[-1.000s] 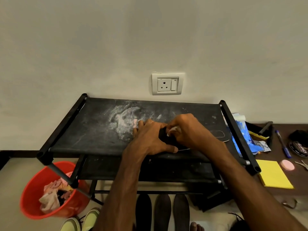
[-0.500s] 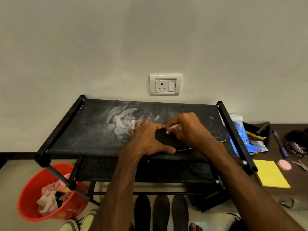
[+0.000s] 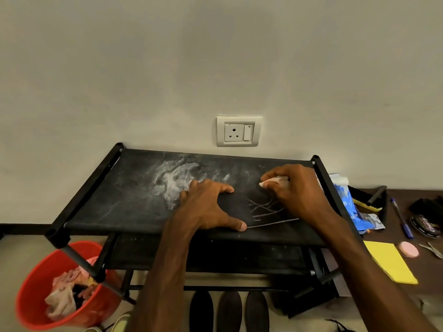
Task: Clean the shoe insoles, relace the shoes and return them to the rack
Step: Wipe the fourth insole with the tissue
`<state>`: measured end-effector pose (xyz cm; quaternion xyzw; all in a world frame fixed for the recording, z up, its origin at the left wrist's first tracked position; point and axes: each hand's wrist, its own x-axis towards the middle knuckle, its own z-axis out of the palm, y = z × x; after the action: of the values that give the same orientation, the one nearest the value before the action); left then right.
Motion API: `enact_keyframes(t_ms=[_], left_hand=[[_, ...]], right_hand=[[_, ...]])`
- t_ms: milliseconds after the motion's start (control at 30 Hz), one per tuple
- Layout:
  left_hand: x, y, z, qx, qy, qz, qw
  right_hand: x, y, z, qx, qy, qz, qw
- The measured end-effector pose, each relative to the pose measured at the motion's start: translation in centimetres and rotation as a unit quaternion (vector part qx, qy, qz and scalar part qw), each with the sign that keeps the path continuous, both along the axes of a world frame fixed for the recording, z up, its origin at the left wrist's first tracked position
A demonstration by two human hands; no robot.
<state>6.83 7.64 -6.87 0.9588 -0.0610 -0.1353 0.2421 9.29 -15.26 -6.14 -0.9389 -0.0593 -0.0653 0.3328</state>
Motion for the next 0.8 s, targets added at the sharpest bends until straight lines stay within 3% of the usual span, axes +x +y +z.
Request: enact_keyframes(t_ms=[233,400,700,800], left_hand=[[0.1,-1.6,-0.4,-0.009,-0.033,-0.03,0.999],[0.4,-1.7,-0.9,-0.009,-0.035,-0.032,0.999],[0.4,-1.7,-0.8,-0.012,-0.032,-0.028,0.999],[0.3,-1.7,-0.8,-0.014,-0.033,-0.03,0.999]], right_hand=[[-0.2,1.5,0.4,-0.065,0.045,0.095,0.992],[0.7,2.1,-0.9,-0.122,0.016,0.087,0.989],[0.6,1.4,0.3,-0.158,0.134,0.195,0.959],[0.6,2.0,-0.2,-0.153,0.085,0.156,0.972]])
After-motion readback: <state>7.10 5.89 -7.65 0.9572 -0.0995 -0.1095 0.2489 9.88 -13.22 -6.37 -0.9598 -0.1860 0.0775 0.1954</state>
